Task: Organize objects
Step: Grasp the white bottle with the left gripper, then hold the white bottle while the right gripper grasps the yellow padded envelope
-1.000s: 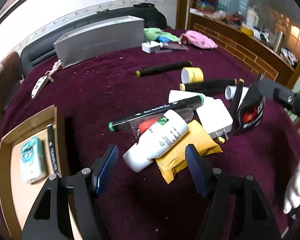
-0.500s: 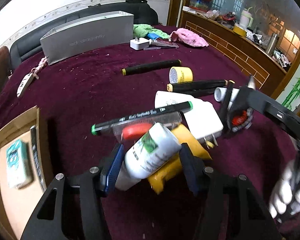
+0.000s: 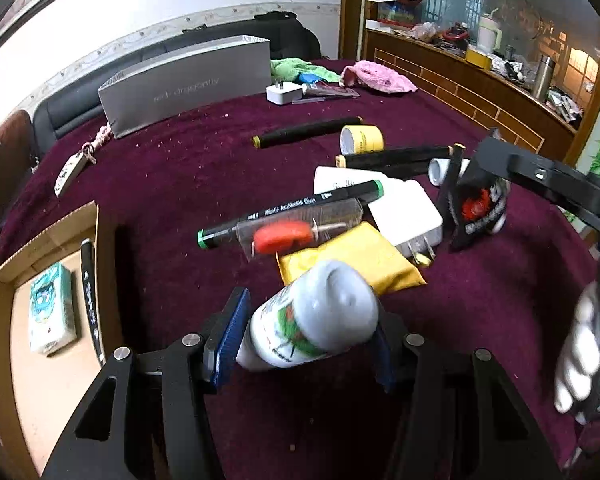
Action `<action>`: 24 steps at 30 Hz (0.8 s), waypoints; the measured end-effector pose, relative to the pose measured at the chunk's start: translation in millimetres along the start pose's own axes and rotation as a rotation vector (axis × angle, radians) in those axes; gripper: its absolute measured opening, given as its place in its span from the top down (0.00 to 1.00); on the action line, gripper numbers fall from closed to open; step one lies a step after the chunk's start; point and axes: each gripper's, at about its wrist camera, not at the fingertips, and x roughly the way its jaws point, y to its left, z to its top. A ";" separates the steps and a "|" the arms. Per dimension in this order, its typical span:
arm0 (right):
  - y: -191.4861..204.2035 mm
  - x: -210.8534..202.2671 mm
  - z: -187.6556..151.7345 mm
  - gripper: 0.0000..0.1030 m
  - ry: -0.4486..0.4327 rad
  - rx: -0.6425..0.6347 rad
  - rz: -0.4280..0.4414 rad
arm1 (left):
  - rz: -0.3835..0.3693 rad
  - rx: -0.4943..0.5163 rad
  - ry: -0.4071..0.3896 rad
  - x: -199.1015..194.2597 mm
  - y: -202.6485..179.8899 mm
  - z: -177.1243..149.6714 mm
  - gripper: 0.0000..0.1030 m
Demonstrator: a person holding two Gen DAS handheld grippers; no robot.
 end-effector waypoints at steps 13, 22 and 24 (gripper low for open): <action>4.2 1.9 -1.9 0.42 -0.003 -0.031 -0.014 | -0.111 -0.190 -0.116 -61.0 20.4 -17.3 0.68; 47.2 23.8 13.2 0.34 0.234 -0.143 0.211 | -0.161 -0.296 -0.226 -118.5 46.6 -50.2 0.68; 67.7 42.0 19.5 0.34 0.313 -0.194 0.232 | -0.172 -0.320 -0.238 -122.9 53.3 -58.2 0.68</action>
